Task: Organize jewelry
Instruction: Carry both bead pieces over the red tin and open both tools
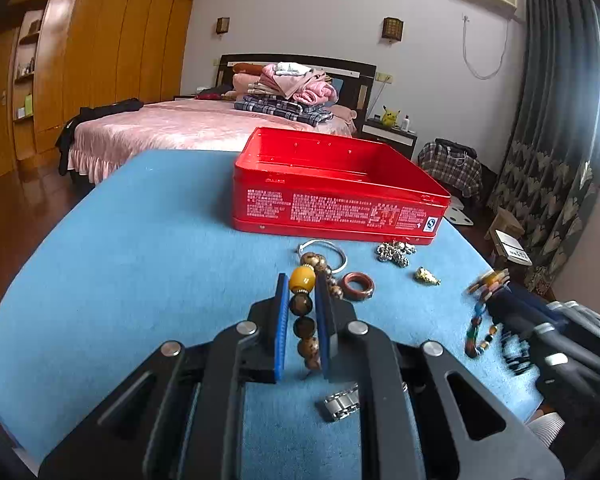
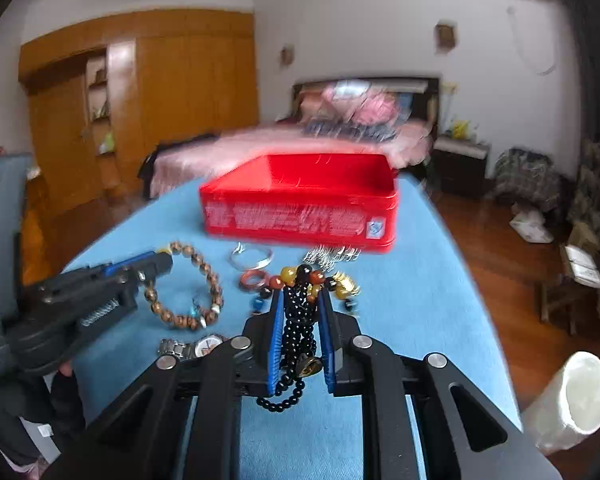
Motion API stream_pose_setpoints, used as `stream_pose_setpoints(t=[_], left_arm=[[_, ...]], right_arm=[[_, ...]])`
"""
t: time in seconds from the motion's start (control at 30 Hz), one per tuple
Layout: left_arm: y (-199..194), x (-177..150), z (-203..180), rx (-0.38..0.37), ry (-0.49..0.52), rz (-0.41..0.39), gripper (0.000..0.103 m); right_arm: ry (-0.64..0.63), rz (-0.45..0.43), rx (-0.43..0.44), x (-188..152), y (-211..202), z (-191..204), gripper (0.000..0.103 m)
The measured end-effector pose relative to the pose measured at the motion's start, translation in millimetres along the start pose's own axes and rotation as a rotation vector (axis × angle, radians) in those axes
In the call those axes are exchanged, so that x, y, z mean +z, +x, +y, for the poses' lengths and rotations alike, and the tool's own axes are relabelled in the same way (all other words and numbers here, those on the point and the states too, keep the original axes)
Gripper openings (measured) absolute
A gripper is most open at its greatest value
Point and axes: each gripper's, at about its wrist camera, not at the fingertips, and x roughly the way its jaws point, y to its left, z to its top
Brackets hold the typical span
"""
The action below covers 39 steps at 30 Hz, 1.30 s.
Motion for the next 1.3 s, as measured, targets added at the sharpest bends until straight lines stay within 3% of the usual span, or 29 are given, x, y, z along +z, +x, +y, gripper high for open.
stream_pose_setpoints(t=[0.03,0.1,0.43,0.57,0.67,0.9,1.0,1.3], left_arm=[[0.9,-0.3,1.3,0.001,-0.005,0.005,0.011],[1.9,-1.9,3.3,0.002,-0.008,0.011,0.011],[-0.8,1.0,2.9,-0.001,-0.006,-0.006,0.011],[-1.7,0.8,3.5,0.001,-0.005,-0.004,0.011],[-1.4,-0.1,4.2,0.002,-0.008,0.003,0.011],[-0.8,1.8,3.7,-0.004,-0.004,-0.001,0.011],[0.3,1.3,5.0,-0.002,-0.007,-0.003,0.011],[1.7,12.7,1.2,-0.014,0.001,-0.03,0.011]], right_arm=[[0.004,0.076,-0.027,-3.5,13.0,-2.4,0.017],[0.058,0.117,-0.001,-13.7,18.8,-9.1,0.017],[0.045,0.053,0.036,-9.8,-8.8,-4.5,0.017],[0.044,0.193,-0.011,-14.2,10.5,-8.4,0.017],[0.046,0.225,-0.003,-11.6,9.1,-13.3,0.016],[0.075,0.193,0.065,-5.3,-1.1,-15.4,0.016],[0.098,0.12,0.102,-1.0,-12.2,-15.7,0.016],[0.13,0.063,0.104,32.0,4.0,-24.1,0.015]])
